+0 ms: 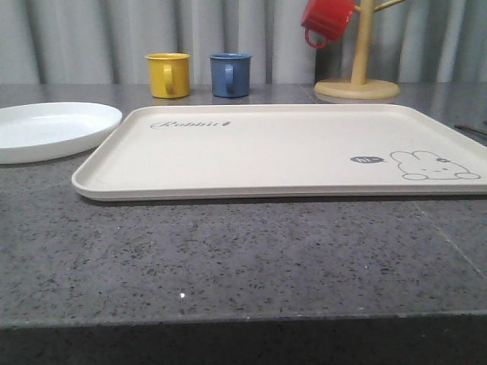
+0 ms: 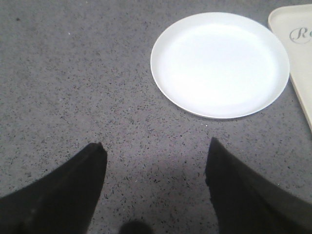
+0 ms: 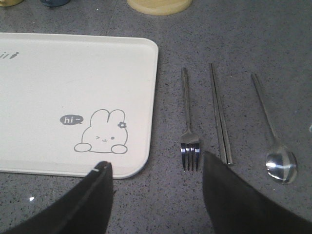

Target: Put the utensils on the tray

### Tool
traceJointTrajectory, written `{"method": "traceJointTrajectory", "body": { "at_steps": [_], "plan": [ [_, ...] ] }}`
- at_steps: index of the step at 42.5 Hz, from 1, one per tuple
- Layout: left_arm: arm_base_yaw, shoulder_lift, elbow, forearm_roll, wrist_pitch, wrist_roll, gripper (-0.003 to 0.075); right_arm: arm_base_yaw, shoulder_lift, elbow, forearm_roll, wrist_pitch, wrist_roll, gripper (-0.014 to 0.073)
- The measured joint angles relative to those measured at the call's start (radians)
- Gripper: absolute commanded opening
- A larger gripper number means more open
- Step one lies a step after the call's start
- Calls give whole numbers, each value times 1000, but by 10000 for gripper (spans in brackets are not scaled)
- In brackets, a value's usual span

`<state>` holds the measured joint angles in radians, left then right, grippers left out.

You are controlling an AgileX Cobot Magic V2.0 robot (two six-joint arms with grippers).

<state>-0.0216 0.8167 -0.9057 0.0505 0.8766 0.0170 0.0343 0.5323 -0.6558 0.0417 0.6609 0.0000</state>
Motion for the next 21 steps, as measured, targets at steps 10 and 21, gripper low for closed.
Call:
{"method": "traceJointTrajectory", "body": {
  "at_steps": [10,21],
  "plan": [
    [0,264,-123,-17,53,19,441,0,0,0,0,0,0,444],
    [89,479,-244,-164,73,144,441,0,0,0,-2,0,0,444]
  ]
}}
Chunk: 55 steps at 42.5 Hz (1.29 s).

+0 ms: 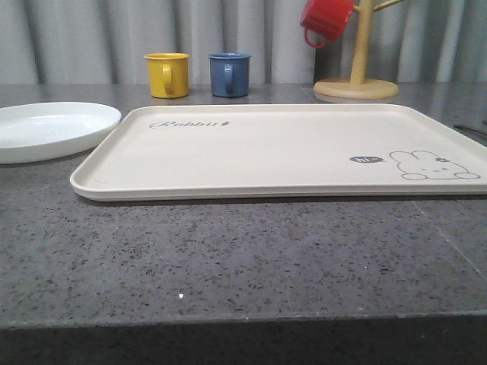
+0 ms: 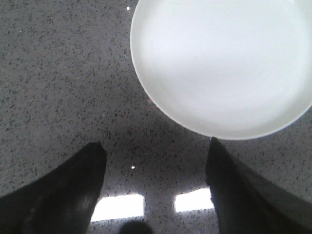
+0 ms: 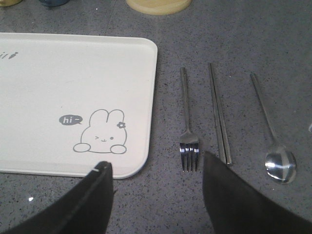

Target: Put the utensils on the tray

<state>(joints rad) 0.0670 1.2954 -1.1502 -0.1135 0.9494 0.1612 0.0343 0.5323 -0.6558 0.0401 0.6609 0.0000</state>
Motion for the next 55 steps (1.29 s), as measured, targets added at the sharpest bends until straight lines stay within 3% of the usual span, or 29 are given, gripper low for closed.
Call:
{"method": "traceJointTrajectory", "body": {
  "at_steps": [8,13,45,48,55],
  "plan": [
    [110,138,-76,-240,0,165,441,0,0,0,0,0,0,444],
    [126,212,-118,-320,-4,215,441,0,0,0,0,0,0,444],
    [126,442,-179,-351,-43,232,436,0,0,0,0,0,0,444],
    [126,452,-179,-353,-43,232,395,0,0,0,0,0,0,444],
    [126,456,-182,-357,-43,232,195,0,0,0,0,0,0,444]
  ]
}}
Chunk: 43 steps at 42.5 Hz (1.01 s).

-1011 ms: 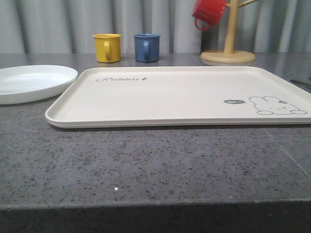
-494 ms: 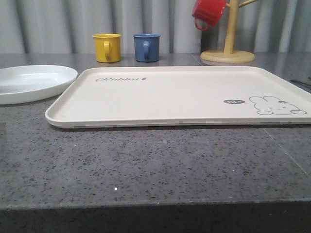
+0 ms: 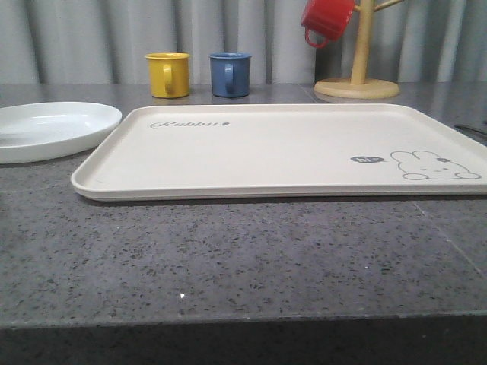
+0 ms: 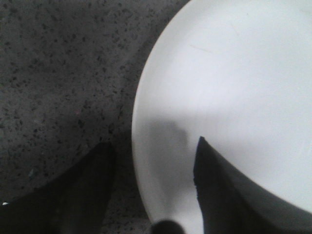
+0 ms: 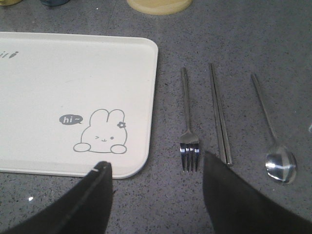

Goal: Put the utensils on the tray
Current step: 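Grasp the white plate rim with the left gripper and lift it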

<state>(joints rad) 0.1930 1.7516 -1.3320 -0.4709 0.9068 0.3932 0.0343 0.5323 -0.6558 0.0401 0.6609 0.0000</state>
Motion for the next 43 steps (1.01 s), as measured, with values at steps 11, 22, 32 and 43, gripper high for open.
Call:
{"method": "traceJointTrajectory", "body": {
  "at_steps": [11,22,32,43],
  "plan": [
    [0,2,0,2,-23,0,-20,0,0,0,0,0,0,444],
    [1,-6,-18,2,-16,0,-20,0,0,0,0,0,0,444],
    [-20,-82,-102,2,57,0,-20,0,0,0,0,0,0,444],
    [-177,-97,-185,-9,139,2,-20,0,0,0,0,0,0,444]
  ]
}}
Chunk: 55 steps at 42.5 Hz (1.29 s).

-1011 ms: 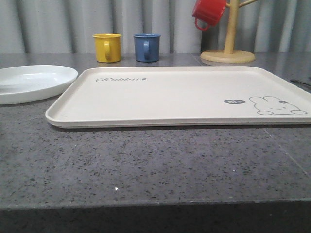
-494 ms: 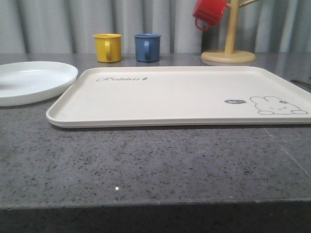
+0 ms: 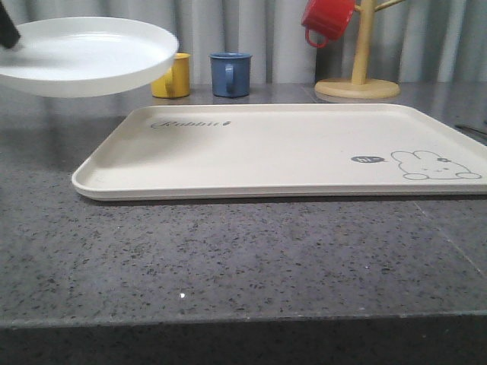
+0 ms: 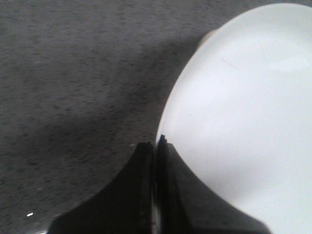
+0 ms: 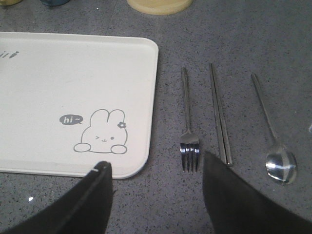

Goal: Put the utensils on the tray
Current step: 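Grasp the white plate rim with the left gripper and lift it, then lower the plate onto the tray's near half and open the left gripper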

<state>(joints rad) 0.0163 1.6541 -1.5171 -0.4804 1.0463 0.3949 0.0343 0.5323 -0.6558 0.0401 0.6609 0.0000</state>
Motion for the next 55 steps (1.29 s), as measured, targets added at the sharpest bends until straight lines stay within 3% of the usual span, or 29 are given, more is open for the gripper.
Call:
{"method": "traceJointTrajectory", "body": {
  "at_steps": [12,28,32,38,43,55],
  "plan": [
    [-212,45,-2,-12,-45,2,-20,0,0,0,0,0,0,444],
    [-293,180,-2,-25,-105,4,-18,0,0,0,0,0,0,444],
    [-293,204,-2,-26,-104,4,52,0,0,0,0,0,0,444],
    [-293,211,-2,-29,-104,4,273,0,0,0,0,0,0,444],
    [-293,211,-4,-30,-103,4,392,0,0,0,0,0,0,444],
    [-305,150,-42,77,-45,-36,410,0,0,0,0,0,0,444]
  ]
}}
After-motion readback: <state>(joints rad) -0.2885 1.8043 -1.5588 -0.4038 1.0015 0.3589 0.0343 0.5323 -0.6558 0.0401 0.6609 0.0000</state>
